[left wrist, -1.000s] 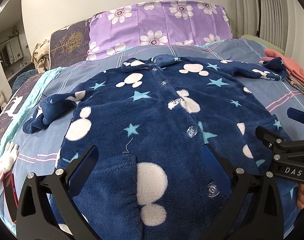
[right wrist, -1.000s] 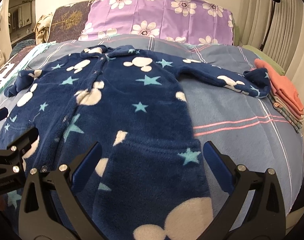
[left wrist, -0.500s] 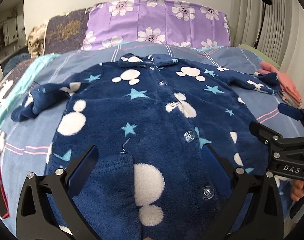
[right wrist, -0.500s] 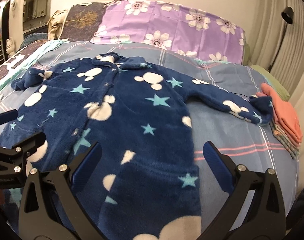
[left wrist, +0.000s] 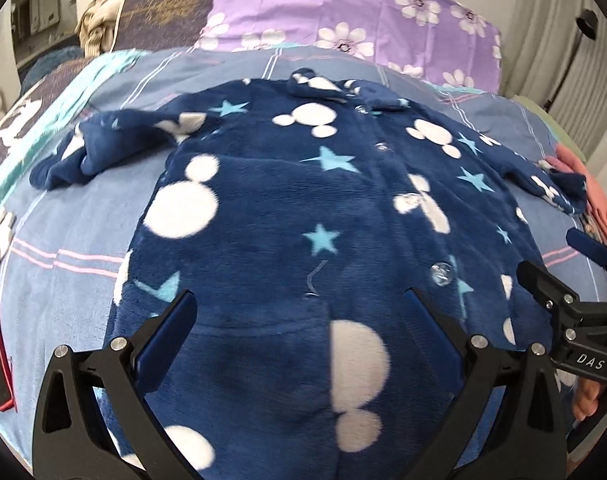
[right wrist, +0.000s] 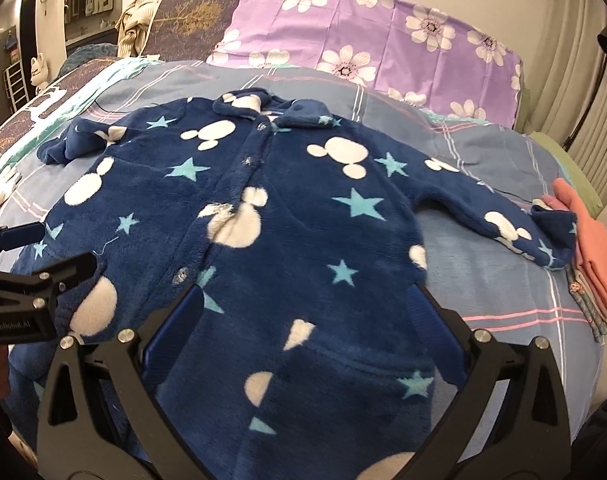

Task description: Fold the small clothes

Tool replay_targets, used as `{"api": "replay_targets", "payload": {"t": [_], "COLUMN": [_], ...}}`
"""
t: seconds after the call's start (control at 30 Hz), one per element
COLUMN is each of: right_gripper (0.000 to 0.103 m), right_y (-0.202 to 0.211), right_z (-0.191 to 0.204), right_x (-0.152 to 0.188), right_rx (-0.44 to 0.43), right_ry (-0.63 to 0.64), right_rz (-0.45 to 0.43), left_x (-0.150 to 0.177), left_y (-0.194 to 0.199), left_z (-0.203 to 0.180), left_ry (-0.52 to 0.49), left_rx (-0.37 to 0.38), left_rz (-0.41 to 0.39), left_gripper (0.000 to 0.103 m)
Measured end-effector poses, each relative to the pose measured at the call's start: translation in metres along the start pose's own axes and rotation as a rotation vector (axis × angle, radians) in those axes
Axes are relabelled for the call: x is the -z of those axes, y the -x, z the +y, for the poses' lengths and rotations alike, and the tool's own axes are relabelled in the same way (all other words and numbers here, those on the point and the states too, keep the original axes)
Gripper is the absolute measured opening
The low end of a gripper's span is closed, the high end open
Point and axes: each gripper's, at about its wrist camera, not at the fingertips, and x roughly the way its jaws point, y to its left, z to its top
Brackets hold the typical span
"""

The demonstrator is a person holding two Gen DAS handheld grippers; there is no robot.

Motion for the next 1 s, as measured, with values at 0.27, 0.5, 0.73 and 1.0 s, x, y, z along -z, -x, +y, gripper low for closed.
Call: {"api": "replay_targets", "payload": {"t": [0.27, 0.5, 0.73, 1.0], "right_gripper": [0.101, 0.101, 0.101, 0.101], "right_y": [-0.030, -0.054, -0.080, -0.096], "right_z": [0.018, 0.035, 0.037, 0.030], "right_x": [-0.019, -0.042, -0.054, -0.045], "right_rx": [-0.116, -0.094, -0.072, -0.090], "right_ry": [-0.002, 0.044, 0.057, 0.037], "right_rz": [0.114, 0.123, 0.146, 0.176], "left_x": [-0.013, -0.028, -0.065, -0.169], "left_y": [-0.020, -0.032, -0.039, -0.079], "left_z": [0.047, 0.074, 0.128, 0.243], "left_ry": [0.110, 0.135, 0.256, 0.497], "left_rx": [-0.013, -0.020, -0.026, -0.311], "left_rz": [0.062, 0.057, 0.004, 0.028], "left_gripper": [0.102, 0.102, 0.102, 0.102]}}
